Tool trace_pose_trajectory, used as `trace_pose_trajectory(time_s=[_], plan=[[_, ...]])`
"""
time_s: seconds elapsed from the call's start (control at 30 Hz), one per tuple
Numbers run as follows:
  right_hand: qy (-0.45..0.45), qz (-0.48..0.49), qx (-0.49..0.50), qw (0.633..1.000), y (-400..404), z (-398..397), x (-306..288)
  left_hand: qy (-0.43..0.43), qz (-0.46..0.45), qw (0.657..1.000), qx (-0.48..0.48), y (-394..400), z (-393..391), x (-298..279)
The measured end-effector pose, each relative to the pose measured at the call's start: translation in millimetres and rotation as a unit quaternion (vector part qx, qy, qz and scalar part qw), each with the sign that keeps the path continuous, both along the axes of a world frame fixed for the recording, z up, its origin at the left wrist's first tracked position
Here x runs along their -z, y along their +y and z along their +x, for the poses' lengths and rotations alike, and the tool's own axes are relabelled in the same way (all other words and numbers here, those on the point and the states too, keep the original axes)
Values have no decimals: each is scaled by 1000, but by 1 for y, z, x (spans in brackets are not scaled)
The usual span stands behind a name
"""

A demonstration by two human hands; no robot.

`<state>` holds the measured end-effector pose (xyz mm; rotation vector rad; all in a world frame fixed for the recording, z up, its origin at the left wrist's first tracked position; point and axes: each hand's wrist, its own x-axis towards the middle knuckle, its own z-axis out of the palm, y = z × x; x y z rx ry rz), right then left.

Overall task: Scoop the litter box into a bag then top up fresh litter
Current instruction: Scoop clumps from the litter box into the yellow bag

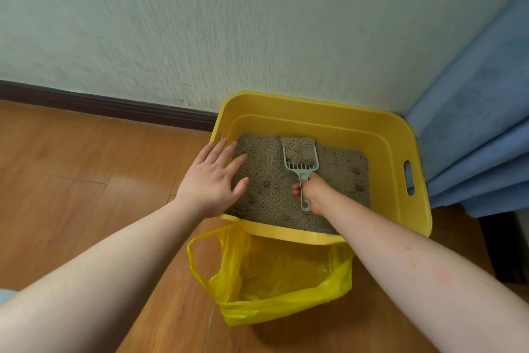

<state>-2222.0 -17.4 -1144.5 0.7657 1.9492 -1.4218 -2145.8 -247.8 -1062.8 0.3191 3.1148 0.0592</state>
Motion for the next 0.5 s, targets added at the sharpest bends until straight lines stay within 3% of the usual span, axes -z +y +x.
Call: trace_pose_trajectory(time_s=[0.27,0.5], plan=[[48,52,-189,979,32,17,-46,-2,2,1000,0,-1,1,2],[79,131,-278,948,53,28,-57,-6,1,1000,4,-2,1,2]])
